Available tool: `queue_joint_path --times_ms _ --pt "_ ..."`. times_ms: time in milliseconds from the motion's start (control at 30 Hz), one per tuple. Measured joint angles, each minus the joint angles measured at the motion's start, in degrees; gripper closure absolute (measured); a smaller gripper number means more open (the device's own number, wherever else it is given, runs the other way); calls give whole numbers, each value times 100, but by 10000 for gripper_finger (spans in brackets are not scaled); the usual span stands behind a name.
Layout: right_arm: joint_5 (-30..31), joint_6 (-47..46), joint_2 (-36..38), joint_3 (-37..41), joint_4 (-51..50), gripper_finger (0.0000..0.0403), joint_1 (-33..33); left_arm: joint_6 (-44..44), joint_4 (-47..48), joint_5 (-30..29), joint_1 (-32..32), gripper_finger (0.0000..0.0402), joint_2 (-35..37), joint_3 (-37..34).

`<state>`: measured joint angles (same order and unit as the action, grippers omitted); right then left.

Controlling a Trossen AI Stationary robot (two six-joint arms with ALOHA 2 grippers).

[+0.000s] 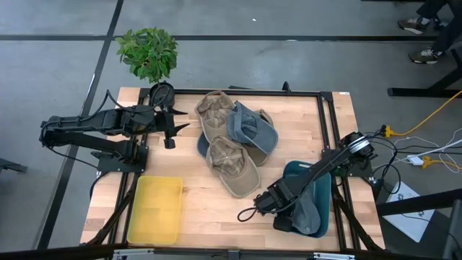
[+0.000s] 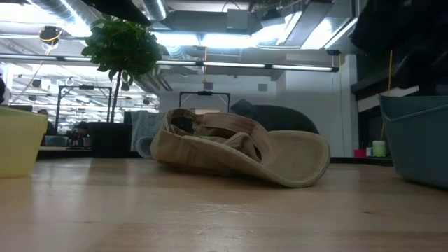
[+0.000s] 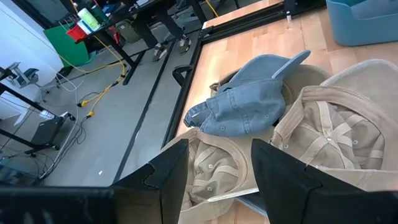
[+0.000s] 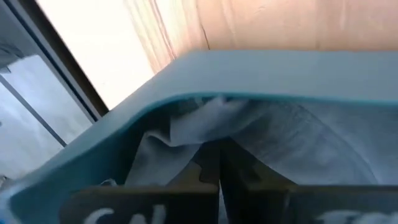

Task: Pick & Place hat
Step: Put the bottom blue cap into the blue bin, then put the right blue cap into the blue bin

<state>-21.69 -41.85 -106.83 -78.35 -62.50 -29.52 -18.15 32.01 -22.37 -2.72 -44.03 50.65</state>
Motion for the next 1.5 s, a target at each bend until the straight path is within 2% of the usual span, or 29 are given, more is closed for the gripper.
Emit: queue_joint_path --times_ms 267,467,667,767,1033,1167,1333,1500 --pt "-197 354 -280 0 -9 400 109 0 -2 0 0 231 0 0" --pt "36 178 131 -31 -267 392 281 -4 -1 0 -1 231 0 0" --pt "759 -131 924 -35 -402 390 397 -4 101 0 -2 231 0 0" --pt "1372 -60 1272 -35 -235 390 517 -11 153 -2 0 231 0 0" --pt "3567 1319 1560 -44 1014 389 1126 -8 200 -2 0 231 1 0" --pt "3717 2101 1423 -44 1367 383 1582 107 273 0 0 231 0 -2" --pt "3758 2613 1168 -44 1580 333 2187 216 322 6 0 231 1 -2" --pt "4506 2781 914 -44 1605 265 2733 229 444 9 -2 231 1 -2"
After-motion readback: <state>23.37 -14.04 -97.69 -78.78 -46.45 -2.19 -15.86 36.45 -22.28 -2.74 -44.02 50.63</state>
